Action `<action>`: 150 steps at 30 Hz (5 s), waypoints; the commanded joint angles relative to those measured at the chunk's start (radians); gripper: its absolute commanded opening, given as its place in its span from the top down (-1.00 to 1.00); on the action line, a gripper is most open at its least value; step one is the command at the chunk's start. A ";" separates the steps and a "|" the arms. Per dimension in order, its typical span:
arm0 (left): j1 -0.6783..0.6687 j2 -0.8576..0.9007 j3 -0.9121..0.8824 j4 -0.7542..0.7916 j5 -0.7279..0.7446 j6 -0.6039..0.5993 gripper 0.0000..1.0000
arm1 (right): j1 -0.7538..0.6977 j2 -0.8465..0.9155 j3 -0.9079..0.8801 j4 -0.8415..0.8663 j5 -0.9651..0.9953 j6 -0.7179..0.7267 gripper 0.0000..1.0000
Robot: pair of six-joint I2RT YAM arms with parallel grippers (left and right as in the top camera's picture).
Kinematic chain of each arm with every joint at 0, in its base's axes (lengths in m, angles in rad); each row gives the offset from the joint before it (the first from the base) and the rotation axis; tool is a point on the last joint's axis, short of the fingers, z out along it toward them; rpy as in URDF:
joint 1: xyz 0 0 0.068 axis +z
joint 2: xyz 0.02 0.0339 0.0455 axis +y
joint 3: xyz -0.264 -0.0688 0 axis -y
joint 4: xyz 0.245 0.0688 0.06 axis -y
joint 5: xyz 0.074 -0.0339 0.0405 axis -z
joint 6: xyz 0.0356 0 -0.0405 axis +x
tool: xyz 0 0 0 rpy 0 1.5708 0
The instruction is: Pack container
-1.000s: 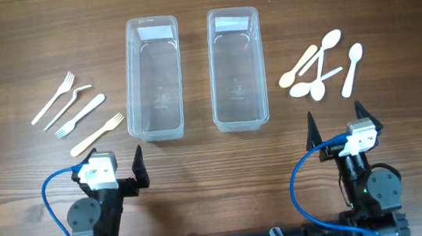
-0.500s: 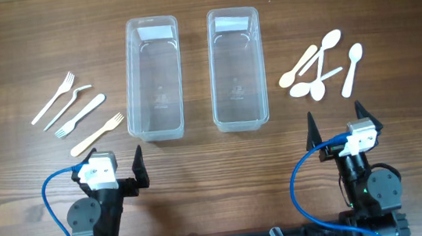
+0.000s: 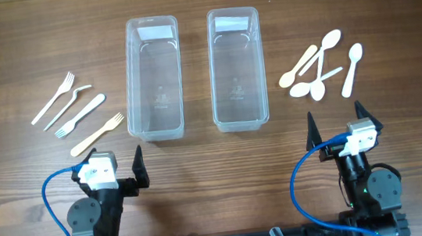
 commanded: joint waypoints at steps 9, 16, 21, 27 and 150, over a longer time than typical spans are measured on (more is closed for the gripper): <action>-0.004 -0.005 -0.007 0.004 0.019 0.019 -0.99 | -0.007 -0.004 -0.001 0.046 0.052 -0.114 -0.99; -0.004 -0.005 -0.007 0.004 0.019 0.019 -1.00 | -0.007 0.008 0.082 0.038 0.243 0.141 -0.99; -0.004 -0.005 -0.007 0.004 0.019 0.019 -1.00 | -0.007 0.170 0.299 -0.017 0.399 0.081 -0.99; -0.004 -0.005 -0.007 0.004 0.019 0.019 -0.99 | -0.007 0.612 0.793 -0.296 0.376 0.163 -1.00; -0.004 -0.005 -0.007 0.004 0.019 0.019 -1.00 | -0.071 1.697 1.782 -1.006 0.111 0.322 -0.99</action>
